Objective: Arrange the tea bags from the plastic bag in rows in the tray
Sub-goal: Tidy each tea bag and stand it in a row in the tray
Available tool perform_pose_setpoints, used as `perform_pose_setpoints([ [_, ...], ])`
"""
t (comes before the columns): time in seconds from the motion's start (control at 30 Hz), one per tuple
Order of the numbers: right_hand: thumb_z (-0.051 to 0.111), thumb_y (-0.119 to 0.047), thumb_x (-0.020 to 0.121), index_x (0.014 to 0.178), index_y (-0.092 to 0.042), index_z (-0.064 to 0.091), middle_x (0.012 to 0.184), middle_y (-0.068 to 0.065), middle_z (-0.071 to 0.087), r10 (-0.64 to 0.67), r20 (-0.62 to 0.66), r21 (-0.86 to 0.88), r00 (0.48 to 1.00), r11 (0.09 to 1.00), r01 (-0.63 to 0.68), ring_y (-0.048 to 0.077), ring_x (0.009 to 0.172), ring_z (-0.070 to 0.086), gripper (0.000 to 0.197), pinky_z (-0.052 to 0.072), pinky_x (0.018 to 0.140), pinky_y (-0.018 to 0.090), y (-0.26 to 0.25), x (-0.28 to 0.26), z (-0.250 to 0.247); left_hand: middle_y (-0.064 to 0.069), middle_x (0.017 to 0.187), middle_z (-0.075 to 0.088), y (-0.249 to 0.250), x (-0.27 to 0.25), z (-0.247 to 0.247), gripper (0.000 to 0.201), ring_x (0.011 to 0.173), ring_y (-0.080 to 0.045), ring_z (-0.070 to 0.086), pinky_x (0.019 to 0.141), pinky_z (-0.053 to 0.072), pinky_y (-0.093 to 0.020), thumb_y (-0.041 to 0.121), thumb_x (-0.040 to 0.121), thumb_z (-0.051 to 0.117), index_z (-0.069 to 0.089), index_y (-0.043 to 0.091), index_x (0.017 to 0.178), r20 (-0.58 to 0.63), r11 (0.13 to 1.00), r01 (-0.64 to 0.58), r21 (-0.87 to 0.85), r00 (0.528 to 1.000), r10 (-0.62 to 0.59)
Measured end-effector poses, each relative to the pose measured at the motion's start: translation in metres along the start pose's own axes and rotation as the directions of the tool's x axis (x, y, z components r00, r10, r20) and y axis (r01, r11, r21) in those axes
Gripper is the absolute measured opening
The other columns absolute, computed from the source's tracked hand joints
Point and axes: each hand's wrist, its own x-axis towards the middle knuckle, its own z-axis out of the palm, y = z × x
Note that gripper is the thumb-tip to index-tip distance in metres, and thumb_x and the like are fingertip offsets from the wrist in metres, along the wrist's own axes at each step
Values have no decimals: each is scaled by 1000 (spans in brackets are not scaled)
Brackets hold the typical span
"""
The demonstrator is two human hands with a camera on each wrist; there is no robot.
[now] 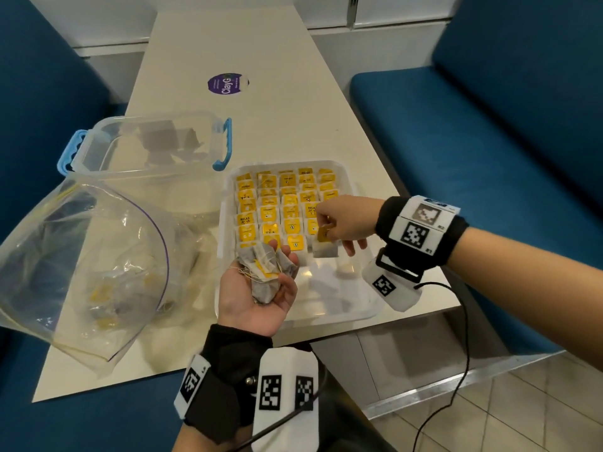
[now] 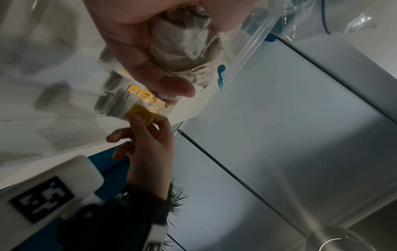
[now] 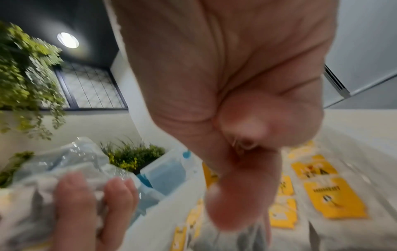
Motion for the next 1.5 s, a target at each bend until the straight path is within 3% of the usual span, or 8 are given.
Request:
perform_pose_setpoints([
  [0.2,44,-2,92,73,-16,39,70,3,55,67,75,-127,995,990,-57,12,50,54,25,42,40,18,-7,21,10,-8,84,64,-3,1,-1,38,58,-19,64,36,45,-17,37,97,36,63,12,87,-13,1000,4,5,1000,-4],
  [0.37,46,-6,94,113,3,56,62,2,52,114,99,-188,989,978,-94,9,47,49,23,36,31,12,-12,28,11,-7,85,64,-5,2,-2,35,59,-19,64,37,45,-17,36,95,37,62,13,90,-17,1000,10,11,1000,-10],
  [0.53,59,-8,86,66,-20,43,64,-4,51,85,-24,-173,996,981,-88,5,47,49,29,39,38,14,-6,34,8,-8,84,64,-5,2,-1,36,58,-19,64,37,45,-17,37,95,36,63,13,90,-22,1000,-2,15,1000,2],
  [0.7,53,-3,90,106,-2,58,109,13,65,107,98,-310,989,948,-72,10,41,47,17,31,28,10,-10,38,7,-7,82,64,-4,1,1,40,57,-18,64,37,45,-16,39,96,36,63,11,86,-29,1000,-23,18,999,23],
  [0.9,67,-9,81,66,-18,47,83,5,59,83,-51,-181,995,979,-91,17,63,58,26,46,52,21,-5,42,7,-6,82,63,0,1,-2,36,57,-18,64,36,44,-16,35,95,36,62,12,87,-21,999,-34,24,999,34],
  [1.07,57,-16,91,70,-11,51,60,1,46,147,5,-427,989,895,-131,13,43,36,22,31,26,16,-13,52,9,-6,80,63,1,0,-3,37,57,-18,64,36,45,-17,36,95,35,62,12,86,-16,999,-38,24,999,38],
  [1.3,62,-21,86,74,-9,53,58,0,40,152,-33,-453,988,879,-151,16,48,36,20,33,44,23,-15,58,8,-5,79,64,2,-2,-2,36,59,-18,63,37,45,-16,37,94,36,62,12,87,-14,999,-37,15,999,38],
  [1.5,53,-28,90,102,-9,59,89,4,60,-75,-350,-250,934,968,-16,20,79,56,23,45,64,28,-33,10,-21,-7,84,62,3,-5,0,33,59,-20,64,38,47,-19,34,92,39,61,10,89,19,999,-23,-25,1000,24],
])
